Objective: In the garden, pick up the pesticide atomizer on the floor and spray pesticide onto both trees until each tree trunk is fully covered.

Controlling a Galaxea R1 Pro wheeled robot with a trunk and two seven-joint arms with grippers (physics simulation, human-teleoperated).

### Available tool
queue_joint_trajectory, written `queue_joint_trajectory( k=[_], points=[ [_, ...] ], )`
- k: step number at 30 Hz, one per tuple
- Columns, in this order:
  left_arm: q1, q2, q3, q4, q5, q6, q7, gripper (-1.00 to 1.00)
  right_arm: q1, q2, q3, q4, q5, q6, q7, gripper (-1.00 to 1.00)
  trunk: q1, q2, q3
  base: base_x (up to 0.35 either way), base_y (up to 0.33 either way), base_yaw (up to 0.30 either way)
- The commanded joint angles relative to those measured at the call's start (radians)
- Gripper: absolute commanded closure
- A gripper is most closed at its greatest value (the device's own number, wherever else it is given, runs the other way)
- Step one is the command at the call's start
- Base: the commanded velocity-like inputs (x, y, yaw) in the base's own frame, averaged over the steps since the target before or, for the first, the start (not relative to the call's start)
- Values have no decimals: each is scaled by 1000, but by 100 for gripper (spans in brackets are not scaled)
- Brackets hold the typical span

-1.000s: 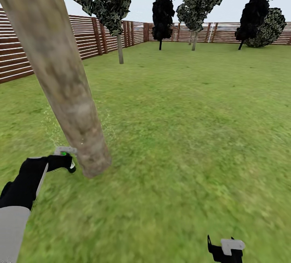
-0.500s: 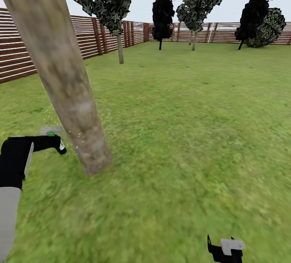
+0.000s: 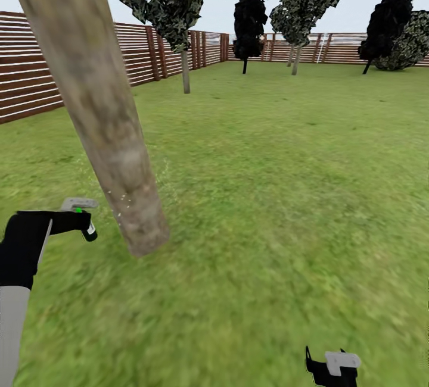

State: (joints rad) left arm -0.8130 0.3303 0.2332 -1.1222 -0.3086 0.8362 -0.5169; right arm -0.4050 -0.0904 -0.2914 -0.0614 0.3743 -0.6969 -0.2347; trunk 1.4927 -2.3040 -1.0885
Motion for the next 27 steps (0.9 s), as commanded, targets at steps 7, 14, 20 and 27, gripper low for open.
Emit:
queue_joint_trajectory(
  k=[7, 14, 20, 27],
  points=[
    [0, 0, 3, -11, 2, 0, 0, 100, 0, -1, 0, 0, 0, 0, 0, -100, 0, 0, 0, -36, -266, 0],
    [-1, 0, 17, -16, 5, 0, 2, 100, 0, 0, 0, 0, 0, 0, 0, -100, 0, 0, 0, -229, -212, 0],
    [-13, -5, 15, -16, 4, 0, 3, 100, 0, 0, 0, 0, 1, 0, 0, -100, 0, 0, 0, -144, -234, 0],
    [-12, -4, 17, -16, 2, 0, 3, 100, 0, 0, 0, 0, 1, 0, 0, -100, 0, 0, 0, 26, -274, 0]
  ],
)
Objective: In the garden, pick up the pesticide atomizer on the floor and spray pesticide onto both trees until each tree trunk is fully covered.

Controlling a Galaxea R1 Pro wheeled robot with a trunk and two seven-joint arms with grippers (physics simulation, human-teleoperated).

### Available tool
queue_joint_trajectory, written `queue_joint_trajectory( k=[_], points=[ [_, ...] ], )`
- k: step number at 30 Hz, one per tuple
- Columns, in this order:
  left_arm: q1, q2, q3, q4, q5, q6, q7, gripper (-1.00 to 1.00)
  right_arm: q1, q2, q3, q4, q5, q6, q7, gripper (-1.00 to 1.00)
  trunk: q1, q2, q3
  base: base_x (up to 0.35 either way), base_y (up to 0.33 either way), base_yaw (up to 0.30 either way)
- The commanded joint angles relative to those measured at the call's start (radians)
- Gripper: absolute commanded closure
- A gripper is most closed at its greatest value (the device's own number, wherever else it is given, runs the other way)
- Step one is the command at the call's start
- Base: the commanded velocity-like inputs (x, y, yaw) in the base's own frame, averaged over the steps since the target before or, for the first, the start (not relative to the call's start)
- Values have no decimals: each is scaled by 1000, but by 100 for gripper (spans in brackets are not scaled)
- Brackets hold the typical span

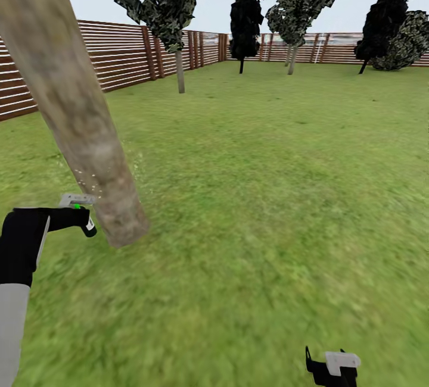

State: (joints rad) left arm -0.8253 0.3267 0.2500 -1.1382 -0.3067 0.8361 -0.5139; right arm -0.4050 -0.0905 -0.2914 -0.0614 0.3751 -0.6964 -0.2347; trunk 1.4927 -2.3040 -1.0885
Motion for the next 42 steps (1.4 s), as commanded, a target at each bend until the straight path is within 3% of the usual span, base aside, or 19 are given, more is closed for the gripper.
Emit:
queue_joint_trajectory(
  k=[1, 12, 21, 23, 25, 29, 33, 35, 36, 37, 39, 40, 41, 42],
  points=[
    [0, 0, 0, 0, 0, 0, 0, 100, 0, 0, 0, 0, 0, 0, 0, -100, 0, 0, 0, 103, -275, 0],
    [0, 0, -2, 0, 0, 1, 0, 100, 0, 2, 1, 0, 1, 0, 1, -100, 0, 0, 7, 121, -273, 192],
    [2, 2, -3, 0, -4, 1, 2, 100, 0, -1, 0, 0, 1, 0, 0, -100, 0, 0, 7, 215, -207, 7],
    [8, 7, 15, 13, -5, 0, 77, 100, 0, -2, 0, 0, 1, 0, 0, -100, 0, 0, 7, 243, -178, 0],
    [50, 9, 56, 22, -5, -8, 158, 100, 0, 0, 0, 0, 1, 0, 0, -100, 0, 0, 7, 260, -165, 0],
    [77, 4, 67, 31, -3, -21, 176, 100, 0, 0, 0, 0, 1, 0, 0, -100, 0, 0, 7, 285, -137, 162],
    [78, -26, 70, 107, 1, -25, 177, 100, 0, 0, 0, 0, 1, 0, 0, -100, 0, 0, 7, 288, -134, 218],
    [78, -23, 101, 130, -2, -73, 177, 100, 0, 0, 0, 0, 1, 0, 0, -100, 0, 0, 7, 288, -134, 26],
    [78, -17, 159, 181, -4, -125, 184, 100, 0, 0, 0, 0, 1, 0, 0, -100, 0, 0, 7, 288, -133, 5],
    [78, -17, 181, 216, -5, -157, 203, 100, 0, 0, 0, 0, 1, 0, 0, -100, 0, 0, 7, 288, -133, 1],
    [78, -35, 185, 242, 0, -207, 211, 100, 0, 0, 0, 0, 1, 0, 0, -100, 0, 0, 7, 288, -133, 0],
    [78, -59, 185, 276, -1, -227, 212, 100, 0, 0, 0, 0, 1, 0, 0, -100, 0, 0, 7, 274, -133, 0],
    [78, -80, 187, 297, -3, -278, 214, 100, 0, 0, 0, 0, 1, 0, 1, -100, 0, 0, 7, 248, -132, 0],
    [78, -85, 195, 331, -2, -338, 219, 100, 0, 0, 0, 0, 1, 0, 1, -100, 0, 0, 7, 102, -55, 0]
  ],
)
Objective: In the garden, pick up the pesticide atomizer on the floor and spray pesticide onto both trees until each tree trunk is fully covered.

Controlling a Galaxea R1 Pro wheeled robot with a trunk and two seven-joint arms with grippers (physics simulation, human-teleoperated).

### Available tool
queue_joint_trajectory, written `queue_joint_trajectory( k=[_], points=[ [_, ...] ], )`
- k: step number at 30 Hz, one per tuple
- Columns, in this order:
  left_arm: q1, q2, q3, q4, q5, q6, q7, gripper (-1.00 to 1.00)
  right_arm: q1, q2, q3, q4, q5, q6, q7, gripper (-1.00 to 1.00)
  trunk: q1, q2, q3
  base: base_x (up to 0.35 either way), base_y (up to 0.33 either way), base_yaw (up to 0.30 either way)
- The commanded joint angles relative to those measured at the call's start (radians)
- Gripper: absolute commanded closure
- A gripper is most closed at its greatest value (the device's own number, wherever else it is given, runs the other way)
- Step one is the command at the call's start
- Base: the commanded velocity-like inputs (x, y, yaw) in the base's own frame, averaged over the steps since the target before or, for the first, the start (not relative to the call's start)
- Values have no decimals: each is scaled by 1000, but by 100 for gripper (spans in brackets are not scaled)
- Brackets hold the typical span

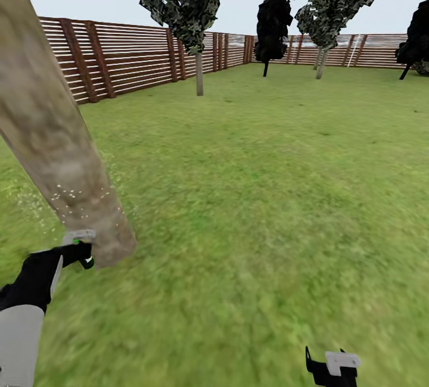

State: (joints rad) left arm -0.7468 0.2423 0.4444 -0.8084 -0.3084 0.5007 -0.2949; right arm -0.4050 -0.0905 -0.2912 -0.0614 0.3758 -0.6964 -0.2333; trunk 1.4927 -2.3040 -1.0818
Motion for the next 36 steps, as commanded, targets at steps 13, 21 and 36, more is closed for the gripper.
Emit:
queue_joint_trajectory(
  k=[13, 21, 36],
  points=[
    [120, -25, 123, 92, 2, -252, 166, 100, 0, 2, 1, 0, 2, 0, -1, -100, 0, 0, 0, 14, -14, 202],
    [121, -35, 123, 98, 3, -252, 169, 100, 0, 0, 0, 0, 0, 0, -1, -100, 0, 0, 0, 213, -194, 11],
    [121, -33, 125, 89, 4, -254, 173, 100, 0, 0, 0, 0, 1, 0, -1, -100, 0, 0, 0, 90, -245, 19]
  ],
)
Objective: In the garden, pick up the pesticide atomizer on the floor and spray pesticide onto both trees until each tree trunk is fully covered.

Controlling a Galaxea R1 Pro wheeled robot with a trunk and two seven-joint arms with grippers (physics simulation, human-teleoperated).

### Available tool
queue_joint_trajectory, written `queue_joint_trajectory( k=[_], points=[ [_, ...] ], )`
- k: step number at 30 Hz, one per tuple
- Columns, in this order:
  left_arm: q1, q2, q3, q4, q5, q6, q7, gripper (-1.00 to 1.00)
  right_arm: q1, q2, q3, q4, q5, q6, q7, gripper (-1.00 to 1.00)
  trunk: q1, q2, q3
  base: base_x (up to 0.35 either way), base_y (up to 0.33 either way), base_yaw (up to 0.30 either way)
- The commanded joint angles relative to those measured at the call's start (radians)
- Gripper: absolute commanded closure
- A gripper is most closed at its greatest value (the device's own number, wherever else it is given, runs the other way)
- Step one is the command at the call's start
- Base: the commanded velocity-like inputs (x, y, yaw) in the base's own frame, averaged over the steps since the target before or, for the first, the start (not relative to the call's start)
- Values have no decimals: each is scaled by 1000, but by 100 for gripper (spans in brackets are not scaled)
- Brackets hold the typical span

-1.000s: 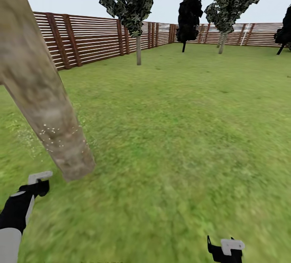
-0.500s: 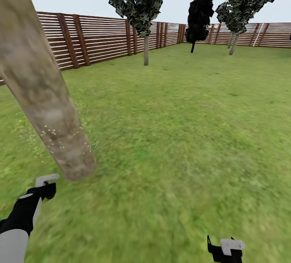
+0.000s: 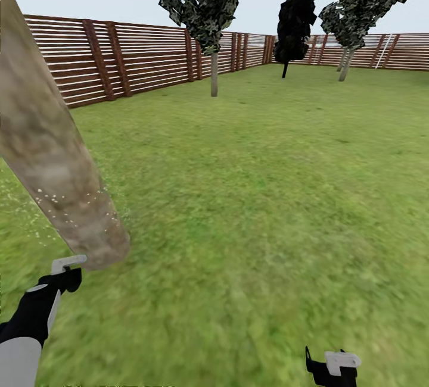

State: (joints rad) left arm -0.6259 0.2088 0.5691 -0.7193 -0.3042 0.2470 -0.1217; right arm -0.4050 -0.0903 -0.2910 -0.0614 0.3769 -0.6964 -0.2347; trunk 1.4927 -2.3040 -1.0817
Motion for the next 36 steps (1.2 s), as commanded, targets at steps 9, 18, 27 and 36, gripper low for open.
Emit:
queue_joint_trajectory(
  k=[9, 18, 27, 36],
  points=[
    [0, 0, 0, 0, 0, 0, 1, 100, 0, 1, 1, 0, 0, 0, 0, -100, 0, 0, 0, 125, -263, 205],
    [0, 0, 1, 0, 0, -2, 1, 100, 0, 0, 0, 0, 0, 0, 0, -100, 0, 0, 0, 183, -234, 2],
    [0, 1, 1, 0, 0, -1, 1, 100, 0, 1, 1, 0, 0, 0, 0, -100, 0, 0, 0, 150, -234, 170],
    [0, 1, 1, 0, 0, -2, 1, 100, 0, 1, 1, 0, 0, 0, 0, -100, 0, 0, 0, 142, -234, 173]
  ],
)
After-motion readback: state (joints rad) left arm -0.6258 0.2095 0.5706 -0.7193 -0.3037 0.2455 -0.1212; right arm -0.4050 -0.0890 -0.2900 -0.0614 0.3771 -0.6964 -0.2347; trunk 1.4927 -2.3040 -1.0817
